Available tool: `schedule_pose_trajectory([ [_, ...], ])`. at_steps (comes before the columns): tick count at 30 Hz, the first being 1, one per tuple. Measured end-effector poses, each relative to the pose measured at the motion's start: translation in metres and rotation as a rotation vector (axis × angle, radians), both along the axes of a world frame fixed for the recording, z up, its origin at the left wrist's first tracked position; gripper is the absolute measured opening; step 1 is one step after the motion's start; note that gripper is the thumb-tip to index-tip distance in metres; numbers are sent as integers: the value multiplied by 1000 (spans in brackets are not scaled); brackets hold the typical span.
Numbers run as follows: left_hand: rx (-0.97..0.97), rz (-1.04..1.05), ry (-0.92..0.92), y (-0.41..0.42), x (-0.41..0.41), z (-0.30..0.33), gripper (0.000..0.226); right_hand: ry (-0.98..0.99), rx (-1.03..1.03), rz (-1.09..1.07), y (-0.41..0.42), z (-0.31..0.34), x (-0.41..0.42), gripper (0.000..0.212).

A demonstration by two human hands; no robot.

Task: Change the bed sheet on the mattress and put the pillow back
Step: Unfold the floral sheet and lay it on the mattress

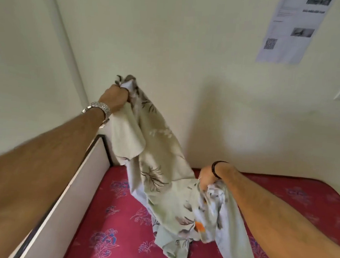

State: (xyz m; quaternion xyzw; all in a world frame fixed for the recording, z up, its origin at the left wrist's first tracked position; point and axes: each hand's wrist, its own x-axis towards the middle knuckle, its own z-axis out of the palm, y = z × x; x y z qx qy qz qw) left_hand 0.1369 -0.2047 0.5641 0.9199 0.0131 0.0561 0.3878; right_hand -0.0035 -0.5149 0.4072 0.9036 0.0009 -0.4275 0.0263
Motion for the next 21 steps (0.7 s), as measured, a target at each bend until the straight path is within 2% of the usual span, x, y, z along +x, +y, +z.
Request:
schedule_pose_trajectory([
  [1,-43,-40,-11,0,4,4,77,-114,5,-20,1,7,6,27],
  [2,-54,-75,-24,-2,5,9,76,-234,47,-70,-2,17,12,15],
  [4,-27,-128,-67,-11,2,24,72,-559,209,-255,-5,46,26,29],
  [6,52,-141,-114,-25,-3,40,69,-815,531,-441,-1,70,34,14],
  [7,97,-132,-128,-32,-5,48,68,-814,669,-468,7,79,34,9],
  [9,191,-127,-152,-45,-10,60,61,-546,839,-397,31,81,30,44],
  [11,266,-128,-159,-56,-8,68,54,-295,790,-296,54,68,27,95],
  [13,281,-146,-156,-67,-6,74,51,-281,661,-231,71,44,26,136],
  [14,274,-170,-144,-73,-5,77,51,-376,582,-248,77,31,25,138],
  [15,268,-211,-130,-79,-4,80,52,-497,523,-305,81,18,27,125],
  [17,239,-299,-96,-87,-4,83,51,-665,442,-426,80,-9,36,69],
  [18,235,-322,-87,-87,-4,84,47,-709,430,-464,74,-22,41,48],
  [19,226,-346,-91,-83,-4,82,42,-722,439,-517,66,-28,44,37],
  [21,235,-415,-73,-67,2,74,35,-752,495,-680,43,-32,48,30],
])
